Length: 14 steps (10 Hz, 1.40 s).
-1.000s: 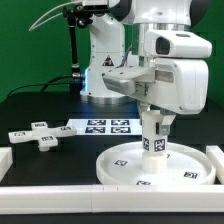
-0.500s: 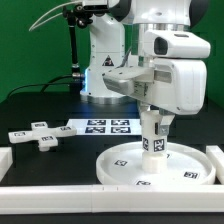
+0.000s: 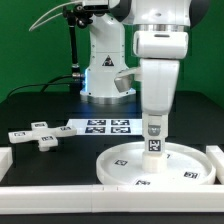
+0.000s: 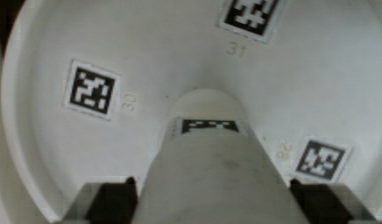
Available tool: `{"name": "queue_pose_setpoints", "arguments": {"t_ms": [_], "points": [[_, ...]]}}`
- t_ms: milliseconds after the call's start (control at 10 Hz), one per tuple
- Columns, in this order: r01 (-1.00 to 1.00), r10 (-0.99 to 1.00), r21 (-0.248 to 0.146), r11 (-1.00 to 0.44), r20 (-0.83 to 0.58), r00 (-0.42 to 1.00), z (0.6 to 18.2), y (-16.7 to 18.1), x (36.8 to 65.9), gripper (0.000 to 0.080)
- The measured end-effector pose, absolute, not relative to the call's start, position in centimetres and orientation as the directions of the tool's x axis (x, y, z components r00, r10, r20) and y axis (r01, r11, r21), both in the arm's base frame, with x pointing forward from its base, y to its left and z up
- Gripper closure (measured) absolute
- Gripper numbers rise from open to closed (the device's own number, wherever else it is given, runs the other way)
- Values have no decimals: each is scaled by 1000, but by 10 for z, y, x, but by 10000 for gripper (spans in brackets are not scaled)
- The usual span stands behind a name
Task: Assemble round table
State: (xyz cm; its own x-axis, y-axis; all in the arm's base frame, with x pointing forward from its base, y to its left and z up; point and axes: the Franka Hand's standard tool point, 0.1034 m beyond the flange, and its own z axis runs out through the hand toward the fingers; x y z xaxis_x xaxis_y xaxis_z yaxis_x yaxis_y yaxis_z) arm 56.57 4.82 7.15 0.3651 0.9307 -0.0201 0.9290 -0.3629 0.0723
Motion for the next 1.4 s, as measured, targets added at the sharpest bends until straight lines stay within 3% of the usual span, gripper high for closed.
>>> {"name": "queue_pose_setpoints", "arguments": {"t_ms": [100, 800, 1000, 1400], "points": [[873, 873, 51, -484, -33, 486, 72, 51, 564, 390], [582, 582, 46, -812, 1, 813, 71, 52, 564, 390], [302, 301, -8, -953, 41, 953, 70, 48, 562, 390], [-97, -99, -44, -994, 42, 994, 70, 47, 562, 390]]}}
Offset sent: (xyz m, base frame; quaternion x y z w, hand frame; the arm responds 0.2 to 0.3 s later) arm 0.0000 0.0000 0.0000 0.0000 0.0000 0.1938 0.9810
